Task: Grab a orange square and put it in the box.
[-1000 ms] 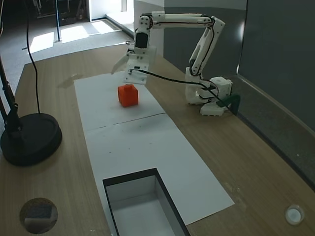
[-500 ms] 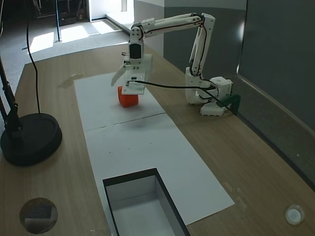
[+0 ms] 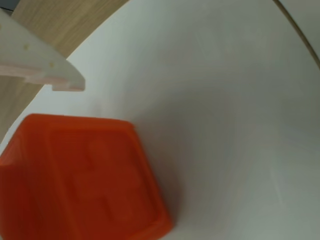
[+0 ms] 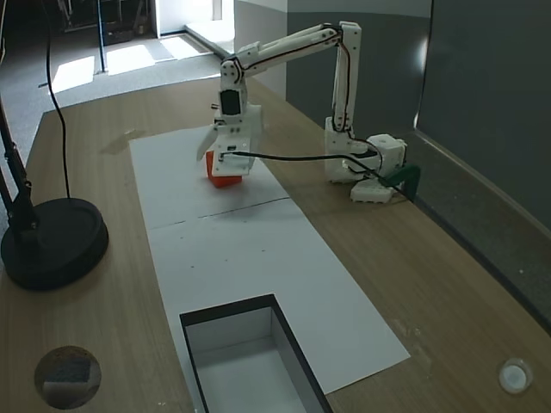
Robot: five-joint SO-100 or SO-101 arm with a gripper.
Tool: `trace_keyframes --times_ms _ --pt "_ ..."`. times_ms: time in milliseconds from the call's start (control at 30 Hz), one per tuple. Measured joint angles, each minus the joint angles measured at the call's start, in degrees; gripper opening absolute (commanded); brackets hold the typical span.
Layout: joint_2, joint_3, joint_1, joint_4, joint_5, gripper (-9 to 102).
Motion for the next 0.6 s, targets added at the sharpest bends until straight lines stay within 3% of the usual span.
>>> trace_keyframes --times_ms 167,333,600 --pt "0.1 -1.2 -0.4 -0.5 0.0 13" --pt "0.1 -2.2 -1.0 -1.6 0.0 13" --pt "0.0 -19.1 -14.2 10.7 0.0 13"
